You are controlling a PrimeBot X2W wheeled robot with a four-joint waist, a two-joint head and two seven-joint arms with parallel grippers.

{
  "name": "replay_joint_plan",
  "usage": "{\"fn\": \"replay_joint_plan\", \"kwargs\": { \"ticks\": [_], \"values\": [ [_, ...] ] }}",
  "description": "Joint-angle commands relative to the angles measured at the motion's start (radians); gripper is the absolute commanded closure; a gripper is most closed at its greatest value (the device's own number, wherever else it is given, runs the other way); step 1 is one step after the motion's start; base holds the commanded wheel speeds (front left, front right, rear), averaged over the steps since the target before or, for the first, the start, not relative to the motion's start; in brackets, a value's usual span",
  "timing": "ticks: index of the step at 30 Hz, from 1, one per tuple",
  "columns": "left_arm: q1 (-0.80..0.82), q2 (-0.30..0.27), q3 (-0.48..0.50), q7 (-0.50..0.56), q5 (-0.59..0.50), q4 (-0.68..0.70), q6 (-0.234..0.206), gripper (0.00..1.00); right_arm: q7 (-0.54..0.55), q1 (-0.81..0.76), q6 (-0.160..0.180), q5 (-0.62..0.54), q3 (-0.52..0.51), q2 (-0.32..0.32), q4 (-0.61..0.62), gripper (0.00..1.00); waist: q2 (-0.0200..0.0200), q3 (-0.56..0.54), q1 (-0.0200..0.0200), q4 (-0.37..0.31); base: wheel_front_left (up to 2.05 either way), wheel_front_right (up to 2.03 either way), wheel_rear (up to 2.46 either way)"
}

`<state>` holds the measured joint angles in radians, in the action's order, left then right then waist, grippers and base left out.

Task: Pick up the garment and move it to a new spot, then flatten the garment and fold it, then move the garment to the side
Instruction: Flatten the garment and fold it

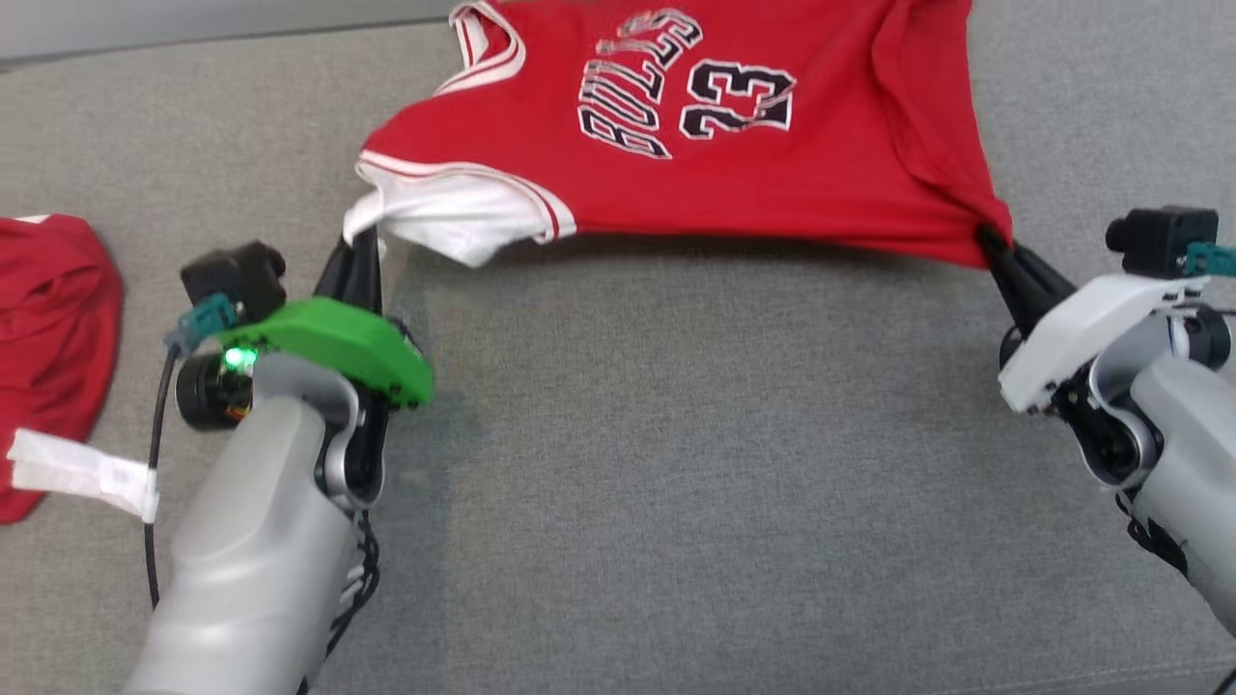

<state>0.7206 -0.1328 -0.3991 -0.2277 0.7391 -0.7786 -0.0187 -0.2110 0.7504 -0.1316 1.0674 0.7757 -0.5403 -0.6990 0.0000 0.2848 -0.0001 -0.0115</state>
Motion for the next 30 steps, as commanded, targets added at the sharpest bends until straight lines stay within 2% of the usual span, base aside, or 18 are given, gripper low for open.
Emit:
{"fn": "replay_joint_plan", "kwargs": {
  "ticks": [1,11,19,25,30],
  "values": [
    [-0.042,-0.022,-0.010,0.006,-0.011,-0.001,0.008,1.00,0.009,-0.030,0.002,0.013,0.024,-0.018,0.003,1.00,0.0000,-0.098,0.0001,0.021,0.00,0.00,0.00],
    [-0.284,-0.119,-0.145,0.151,-0.043,0.100,0.095,1.00,0.108,-0.141,0.002,0.085,0.208,-0.116,0.037,1.00,0.0000,-0.235,0.0001,0.051,0.00,0.00,0.00],
    [-0.475,-0.230,-0.195,0.314,0.008,0.343,0.120,1.00,0.237,-0.217,0.002,0.165,0.317,-0.208,0.128,1.00,0.0000,-0.308,0.0001,0.050,0.00,0.00,0.00],
    [-0.590,-0.337,-0.186,0.429,0.046,0.588,0.066,1.00,0.355,-0.250,0.002,0.254,0.360,-0.301,0.253,1.00,0.0000,-0.323,0.0001,0.042,0.00,0.00,0.00],
    [-0.613,-0.391,-0.176,0.490,0.030,0.720,0.012,1.00,0.416,-0.224,0.002,0.277,0.367,-0.342,0.297,1.00,0.0000,-0.310,0.0001,0.027,0.00,0.00,0.00]
  ]
}}
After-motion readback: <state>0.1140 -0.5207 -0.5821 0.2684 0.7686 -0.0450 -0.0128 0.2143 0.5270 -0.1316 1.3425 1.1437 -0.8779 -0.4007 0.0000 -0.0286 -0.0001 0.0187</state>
